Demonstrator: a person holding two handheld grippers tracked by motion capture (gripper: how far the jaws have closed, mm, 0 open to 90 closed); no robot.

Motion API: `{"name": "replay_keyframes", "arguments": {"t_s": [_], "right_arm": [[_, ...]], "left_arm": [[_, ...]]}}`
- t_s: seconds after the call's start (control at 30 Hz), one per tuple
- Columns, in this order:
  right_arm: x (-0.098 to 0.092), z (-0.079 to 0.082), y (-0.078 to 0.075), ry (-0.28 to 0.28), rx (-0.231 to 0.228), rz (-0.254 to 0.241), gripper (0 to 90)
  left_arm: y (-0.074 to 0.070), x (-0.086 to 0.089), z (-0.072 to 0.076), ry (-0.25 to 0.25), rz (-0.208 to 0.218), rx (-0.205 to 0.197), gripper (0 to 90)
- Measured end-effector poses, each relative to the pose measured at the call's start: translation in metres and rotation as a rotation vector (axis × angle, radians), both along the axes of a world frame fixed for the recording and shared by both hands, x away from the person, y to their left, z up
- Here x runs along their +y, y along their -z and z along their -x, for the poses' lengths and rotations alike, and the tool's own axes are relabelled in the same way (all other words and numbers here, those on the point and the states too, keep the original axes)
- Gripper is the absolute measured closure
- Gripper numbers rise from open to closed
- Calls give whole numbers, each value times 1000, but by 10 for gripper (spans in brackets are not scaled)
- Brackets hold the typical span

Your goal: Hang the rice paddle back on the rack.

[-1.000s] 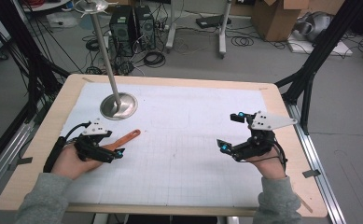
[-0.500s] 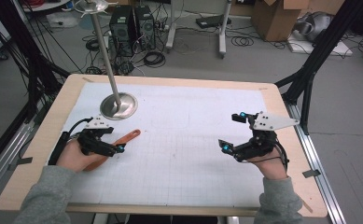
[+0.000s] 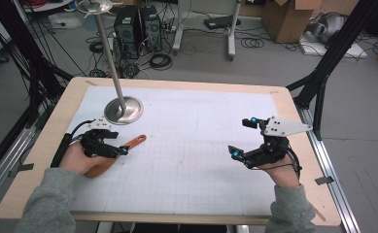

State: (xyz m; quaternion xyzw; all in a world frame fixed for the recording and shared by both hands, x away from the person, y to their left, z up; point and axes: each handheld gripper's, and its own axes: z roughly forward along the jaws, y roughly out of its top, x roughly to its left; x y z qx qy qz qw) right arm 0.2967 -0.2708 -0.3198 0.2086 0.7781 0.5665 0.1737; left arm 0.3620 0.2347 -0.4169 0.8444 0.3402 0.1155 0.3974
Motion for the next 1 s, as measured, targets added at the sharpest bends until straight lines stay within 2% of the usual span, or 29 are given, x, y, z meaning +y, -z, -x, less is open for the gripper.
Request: {"name": "replay_keyframes", "arguments": {"t_s": [0.37,0.43,0.63,0.9,0.97,1.0], "right_arm": [[1,0,0,-6,-5,7,3],[1,0,0,-5,-7,7,3],[1,1,0,-9,-3,6,3],[0,1,1,-10,-1,10,3],[1,0,1,-10,-1,10,3],[1,0,1,-9,-5,13,3]], "left_arm": [[7,0,-7,-2,-34,51,290],[6,-2,-8,1,-68,53,303],[4,-9,-12,6,-126,70,315],[7,-11,-14,2,-148,94,379],[8,-11,-14,-1,-142,101,393],[7,-11,-15,8,-156,97,402]]}}
